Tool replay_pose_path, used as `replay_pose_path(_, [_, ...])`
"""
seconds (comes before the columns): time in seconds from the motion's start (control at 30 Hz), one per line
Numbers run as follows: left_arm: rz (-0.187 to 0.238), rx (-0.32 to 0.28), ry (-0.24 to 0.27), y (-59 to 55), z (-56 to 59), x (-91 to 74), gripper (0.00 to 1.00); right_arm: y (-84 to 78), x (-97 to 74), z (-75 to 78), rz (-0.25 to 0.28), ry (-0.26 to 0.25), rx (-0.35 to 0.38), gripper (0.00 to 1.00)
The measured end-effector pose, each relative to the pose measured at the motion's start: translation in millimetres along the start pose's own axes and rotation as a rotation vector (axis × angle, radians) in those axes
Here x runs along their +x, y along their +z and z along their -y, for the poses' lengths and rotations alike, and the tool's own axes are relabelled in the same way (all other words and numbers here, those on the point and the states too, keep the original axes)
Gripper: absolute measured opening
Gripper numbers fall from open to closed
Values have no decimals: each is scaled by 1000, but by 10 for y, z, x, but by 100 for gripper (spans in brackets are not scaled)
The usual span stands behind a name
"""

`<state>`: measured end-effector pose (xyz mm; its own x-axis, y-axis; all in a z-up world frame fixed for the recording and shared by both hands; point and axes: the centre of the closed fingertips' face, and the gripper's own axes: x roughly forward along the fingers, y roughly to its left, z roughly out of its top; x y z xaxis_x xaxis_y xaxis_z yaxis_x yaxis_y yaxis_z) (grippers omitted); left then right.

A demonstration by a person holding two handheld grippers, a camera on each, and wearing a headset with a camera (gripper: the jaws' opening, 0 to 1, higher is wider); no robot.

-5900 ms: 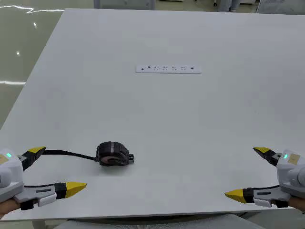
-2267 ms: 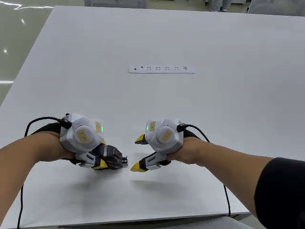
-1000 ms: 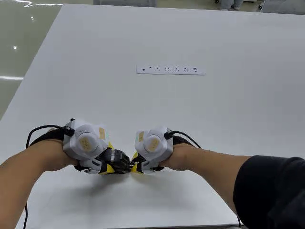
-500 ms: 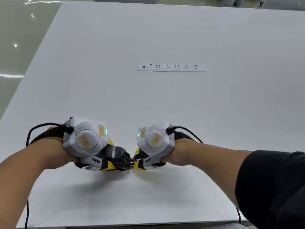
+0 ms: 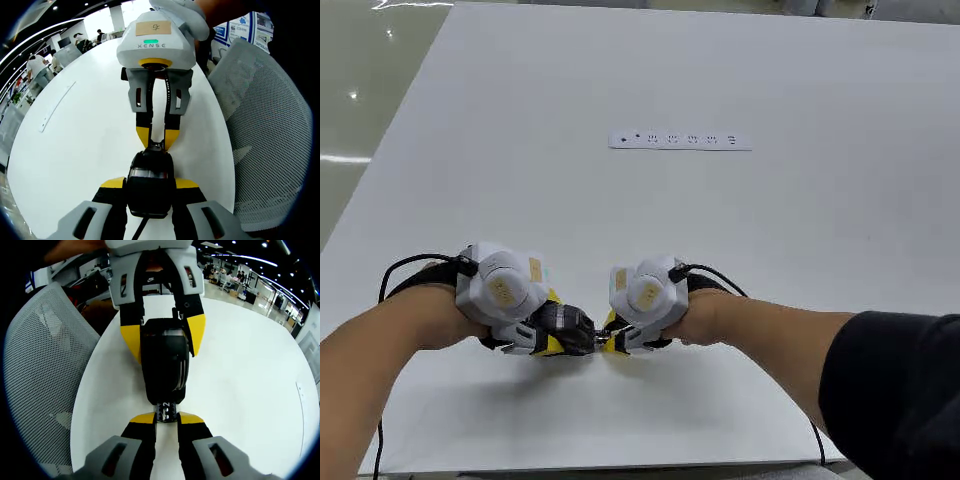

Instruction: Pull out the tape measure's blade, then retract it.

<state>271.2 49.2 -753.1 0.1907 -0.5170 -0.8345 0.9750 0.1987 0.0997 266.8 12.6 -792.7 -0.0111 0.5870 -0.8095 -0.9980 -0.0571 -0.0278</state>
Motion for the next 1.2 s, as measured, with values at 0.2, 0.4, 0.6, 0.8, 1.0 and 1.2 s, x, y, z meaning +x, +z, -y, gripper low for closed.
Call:
replay_pose_path(0.2, [-2, 0, 0, -1, -4, 6, 30, -5, 3, 10, 7, 1, 30, 12])
replay_pose_path(0.4, [-9, 3, 0, 3, -9, 14, 30, 59, 74, 5, -7, 5, -24, 13])
replay_pose_path(0.6, [-13, 0, -2, -6, -17, 10, 30, 49, 72, 36, 0, 22, 36, 11])
replay_pose_path(0.8, [-10, 1, 2, -11, -17, 13, 30, 30, 58, 23, -1, 22, 57, 10])
replay_pose_path(1.0, [1, -1, 6, -7, -16, 11, 30, 28, 47, 18, 3, 19, 50, 10])
replay_pose_path(1.2, [1, -17, 8, -10, -15, 12, 30, 25, 41, 16, 1, 15, 64, 11])
